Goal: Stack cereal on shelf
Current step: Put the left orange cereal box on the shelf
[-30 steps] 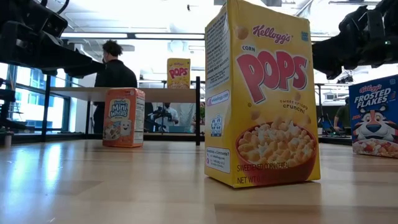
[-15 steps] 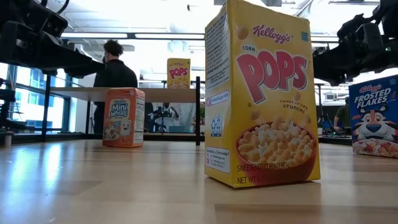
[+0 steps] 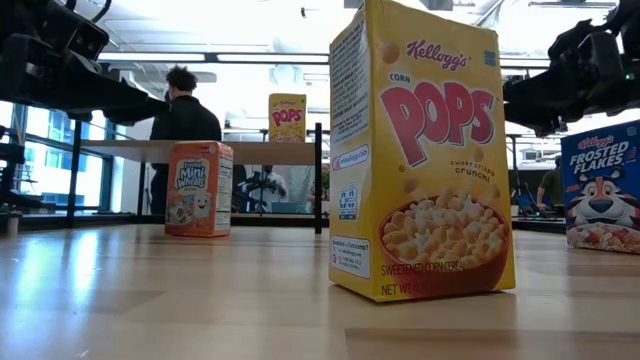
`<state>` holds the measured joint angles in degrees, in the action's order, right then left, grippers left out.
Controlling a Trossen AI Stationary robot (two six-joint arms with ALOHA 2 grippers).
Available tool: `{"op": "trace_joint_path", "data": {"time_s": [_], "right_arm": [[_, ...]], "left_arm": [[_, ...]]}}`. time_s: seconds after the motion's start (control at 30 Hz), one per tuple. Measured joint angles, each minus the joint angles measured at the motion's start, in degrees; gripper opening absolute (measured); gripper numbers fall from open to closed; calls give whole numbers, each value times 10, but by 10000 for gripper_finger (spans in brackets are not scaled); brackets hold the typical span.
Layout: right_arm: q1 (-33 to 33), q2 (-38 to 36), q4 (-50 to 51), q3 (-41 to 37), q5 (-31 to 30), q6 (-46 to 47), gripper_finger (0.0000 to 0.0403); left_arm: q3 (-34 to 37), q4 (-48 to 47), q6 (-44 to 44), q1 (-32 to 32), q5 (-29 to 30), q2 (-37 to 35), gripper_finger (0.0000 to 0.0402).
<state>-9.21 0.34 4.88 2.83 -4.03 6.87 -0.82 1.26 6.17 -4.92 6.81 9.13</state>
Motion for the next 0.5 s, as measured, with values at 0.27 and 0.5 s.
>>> {"op": "trace_joint_path", "data": {"time_s": [0.27, 0.5], "right_arm": [[0, 0, 0, 0, 0, 2, 238], [0, 0, 0, 0, 0, 6, 238]], "left_arm": [[0, 0, 0, 0, 0, 0, 251], [0, 0, 0, 0, 0, 0, 251]]}}
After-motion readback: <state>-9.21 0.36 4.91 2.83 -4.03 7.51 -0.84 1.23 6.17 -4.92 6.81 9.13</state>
